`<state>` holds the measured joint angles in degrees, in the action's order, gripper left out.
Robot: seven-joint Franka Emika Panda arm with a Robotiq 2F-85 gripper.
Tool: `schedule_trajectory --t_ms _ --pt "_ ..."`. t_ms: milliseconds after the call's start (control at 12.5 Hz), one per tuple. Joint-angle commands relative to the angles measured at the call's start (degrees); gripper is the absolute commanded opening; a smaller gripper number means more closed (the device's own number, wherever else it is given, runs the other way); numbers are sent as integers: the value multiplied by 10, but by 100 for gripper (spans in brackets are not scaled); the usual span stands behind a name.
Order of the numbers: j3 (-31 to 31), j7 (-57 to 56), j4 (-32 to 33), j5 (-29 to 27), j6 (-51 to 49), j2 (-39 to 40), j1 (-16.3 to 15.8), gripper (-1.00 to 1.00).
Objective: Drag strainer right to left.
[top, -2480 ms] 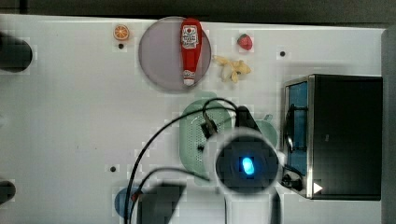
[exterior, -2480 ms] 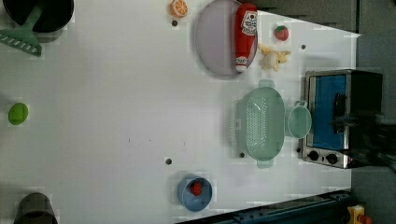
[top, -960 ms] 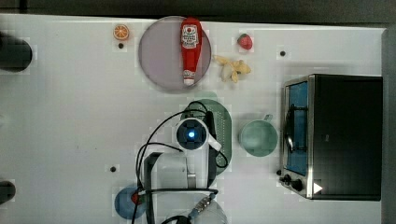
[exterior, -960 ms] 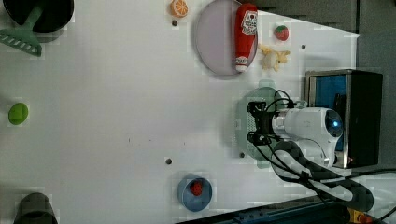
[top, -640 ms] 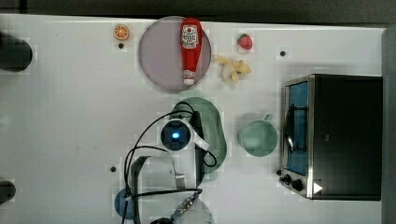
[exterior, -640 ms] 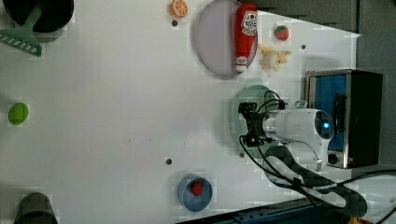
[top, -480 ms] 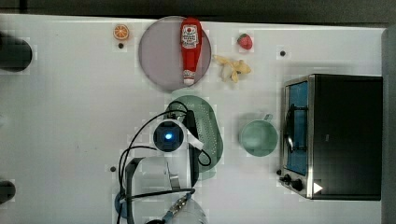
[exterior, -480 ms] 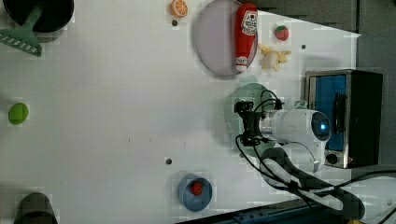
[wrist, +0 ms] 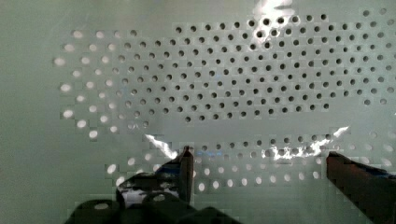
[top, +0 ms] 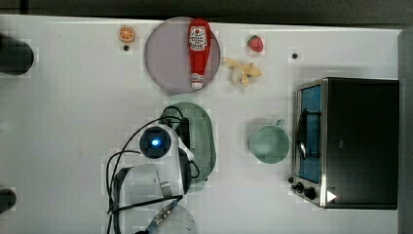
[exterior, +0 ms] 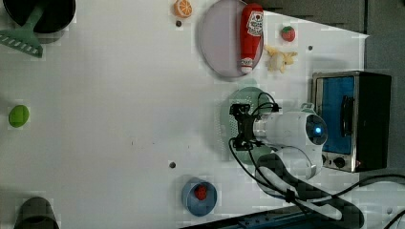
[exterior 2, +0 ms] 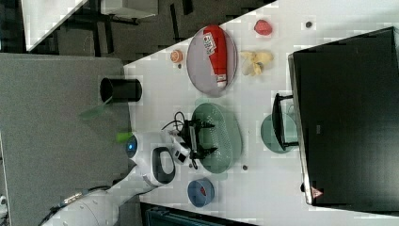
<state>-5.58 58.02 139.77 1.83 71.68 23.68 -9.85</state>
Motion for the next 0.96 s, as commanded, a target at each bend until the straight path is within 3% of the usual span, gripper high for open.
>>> schedule_trajectory --t_ms 80,960 --pt "-31 83 -46 -5 -40 11 -49 100" --pt "-41 176 -174 -36 -90 78 -153 100"
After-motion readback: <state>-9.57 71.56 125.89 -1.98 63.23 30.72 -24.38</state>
